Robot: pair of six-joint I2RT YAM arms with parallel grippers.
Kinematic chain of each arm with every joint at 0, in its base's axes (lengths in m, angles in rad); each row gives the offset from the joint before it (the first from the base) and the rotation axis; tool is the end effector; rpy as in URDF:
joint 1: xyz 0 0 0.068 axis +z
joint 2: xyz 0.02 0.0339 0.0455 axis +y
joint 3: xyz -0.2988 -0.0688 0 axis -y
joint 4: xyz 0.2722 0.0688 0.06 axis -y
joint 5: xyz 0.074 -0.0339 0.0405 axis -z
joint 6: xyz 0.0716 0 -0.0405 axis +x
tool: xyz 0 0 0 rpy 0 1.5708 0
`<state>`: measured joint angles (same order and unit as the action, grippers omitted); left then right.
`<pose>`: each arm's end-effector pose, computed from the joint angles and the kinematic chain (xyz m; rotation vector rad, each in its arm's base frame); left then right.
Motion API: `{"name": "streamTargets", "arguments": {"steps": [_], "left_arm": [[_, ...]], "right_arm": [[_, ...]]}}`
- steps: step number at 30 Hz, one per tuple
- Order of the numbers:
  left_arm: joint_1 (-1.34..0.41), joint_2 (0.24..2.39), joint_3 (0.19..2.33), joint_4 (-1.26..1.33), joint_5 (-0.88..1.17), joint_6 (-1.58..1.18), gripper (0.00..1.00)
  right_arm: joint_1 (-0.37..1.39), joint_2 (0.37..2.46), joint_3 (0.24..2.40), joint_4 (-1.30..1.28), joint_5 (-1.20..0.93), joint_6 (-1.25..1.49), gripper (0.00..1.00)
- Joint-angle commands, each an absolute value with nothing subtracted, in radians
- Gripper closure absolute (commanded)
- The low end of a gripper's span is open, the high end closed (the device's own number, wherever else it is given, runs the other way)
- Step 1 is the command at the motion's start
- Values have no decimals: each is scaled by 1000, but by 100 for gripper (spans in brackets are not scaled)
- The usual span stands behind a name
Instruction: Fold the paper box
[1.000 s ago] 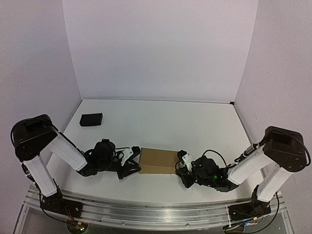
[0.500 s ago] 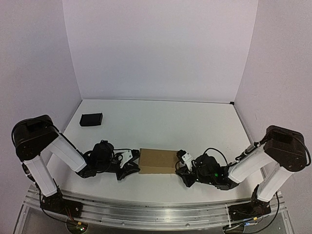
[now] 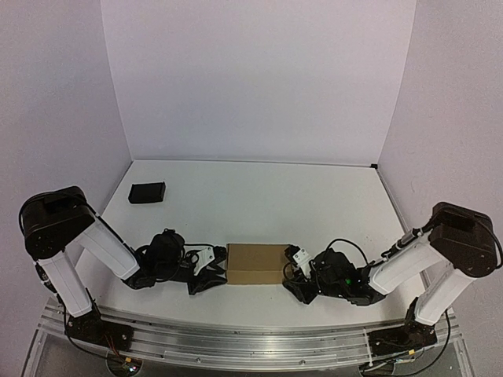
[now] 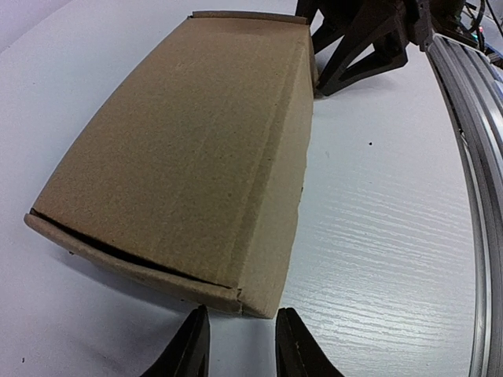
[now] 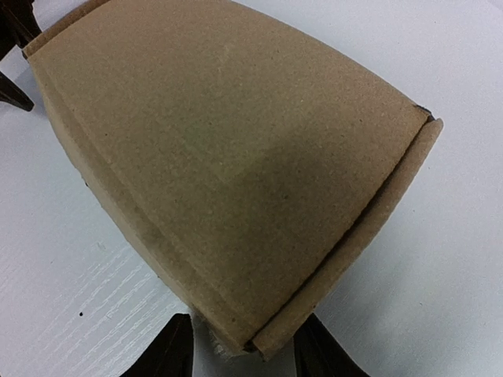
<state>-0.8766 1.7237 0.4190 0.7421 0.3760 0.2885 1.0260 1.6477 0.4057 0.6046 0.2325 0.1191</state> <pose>0.1806 -0.2581 0.0870 1.3836 1.6862 -0.7418 0.1712 0.2507 0.0877 -0.8518 2.0449 0.3866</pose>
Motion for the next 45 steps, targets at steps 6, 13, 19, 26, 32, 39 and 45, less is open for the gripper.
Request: {"name": "streamTargets", "arguments": {"steps": [6,13,19,26,32,39,45], "left_arm": [[-882,1752,445,789,433,283,60],[-882,1781,445,808,394,268,63],[-889,1797,456,860,375,252,71],[-893,1799,468,867,313,232,79],[-893,1781,453,848,285,238,77],[-893,1763,449,843,263,248,71],[-890,1742,437,809,189,235,69]], "right_arm": [[1008,1652,455,600,240,81,53],[991,1687,467,600,203,75,63],[985,1695,476,600,170,72,71],[984,1697,490,599,122,77,76],[983,1696,493,584,123,86,68],[985,1627,460,546,173,99,55],[979,1460,394,426,224,113,39]]}}
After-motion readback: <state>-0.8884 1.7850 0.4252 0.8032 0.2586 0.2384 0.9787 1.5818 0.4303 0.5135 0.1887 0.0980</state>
